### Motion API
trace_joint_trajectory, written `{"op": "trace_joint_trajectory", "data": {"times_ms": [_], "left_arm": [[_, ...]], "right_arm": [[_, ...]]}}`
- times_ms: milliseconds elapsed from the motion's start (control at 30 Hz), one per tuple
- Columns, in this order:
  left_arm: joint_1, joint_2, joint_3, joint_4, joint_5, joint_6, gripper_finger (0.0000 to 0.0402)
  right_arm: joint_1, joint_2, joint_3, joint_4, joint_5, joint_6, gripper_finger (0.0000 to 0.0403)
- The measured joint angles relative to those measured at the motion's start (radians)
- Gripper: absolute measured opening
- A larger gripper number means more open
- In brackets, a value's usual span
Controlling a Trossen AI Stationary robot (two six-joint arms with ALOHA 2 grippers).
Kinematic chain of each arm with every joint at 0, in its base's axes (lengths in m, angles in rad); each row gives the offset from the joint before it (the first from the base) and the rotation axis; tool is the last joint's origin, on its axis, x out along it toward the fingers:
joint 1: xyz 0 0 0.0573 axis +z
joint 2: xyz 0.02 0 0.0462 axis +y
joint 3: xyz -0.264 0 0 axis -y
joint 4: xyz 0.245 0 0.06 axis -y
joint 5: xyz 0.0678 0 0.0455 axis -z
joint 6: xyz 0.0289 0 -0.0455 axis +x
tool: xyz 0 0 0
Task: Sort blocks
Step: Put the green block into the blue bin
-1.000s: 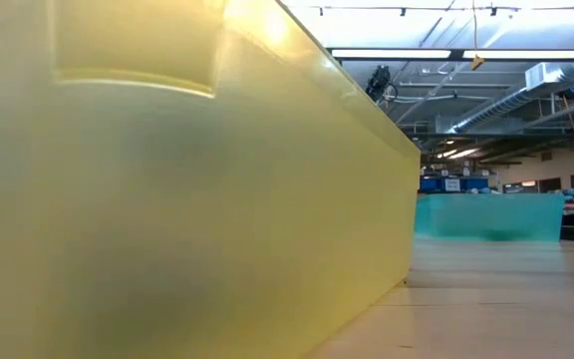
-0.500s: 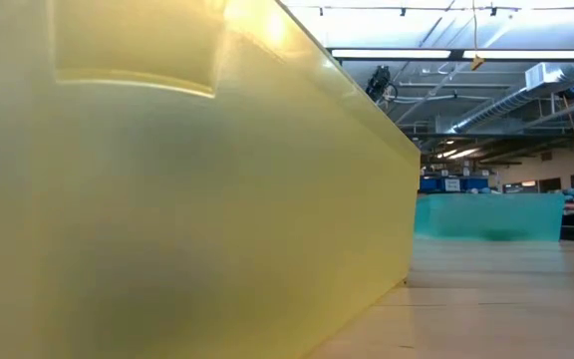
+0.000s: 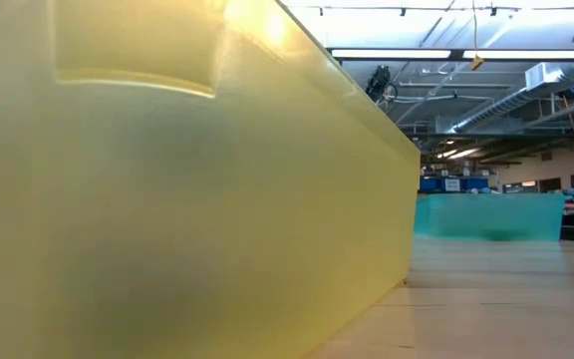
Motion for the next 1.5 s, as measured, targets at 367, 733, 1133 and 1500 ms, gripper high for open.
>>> {"op": "trace_joint_trajectory", "data": {"times_ms": [367,733,1133,1500], "left_arm": [[0.000,-0.237,0.000,-0.050,-0.065,0.077,0.0339],[0.001,-0.406,-0.371,0.038,-0.019,0.005,0.0264],[0.213,-0.694,-1.115,0.843,0.355,0.283,0.0117],[0.460,-1.005,-1.600,1.089,0.525,0.310,0.0084]], "right_arm": [[-0.031,-0.034,0.093,-0.119,0.372,-0.052,0.0118],[-0.320,-0.149,0.172,0.047,0.623,-0.728,0.0118],[-0.764,-0.195,0.174,0.486,0.401,-1.591,0.0118],[-1.023,-0.377,-0.047,0.528,0.354,-1.610,0.0118]]}}
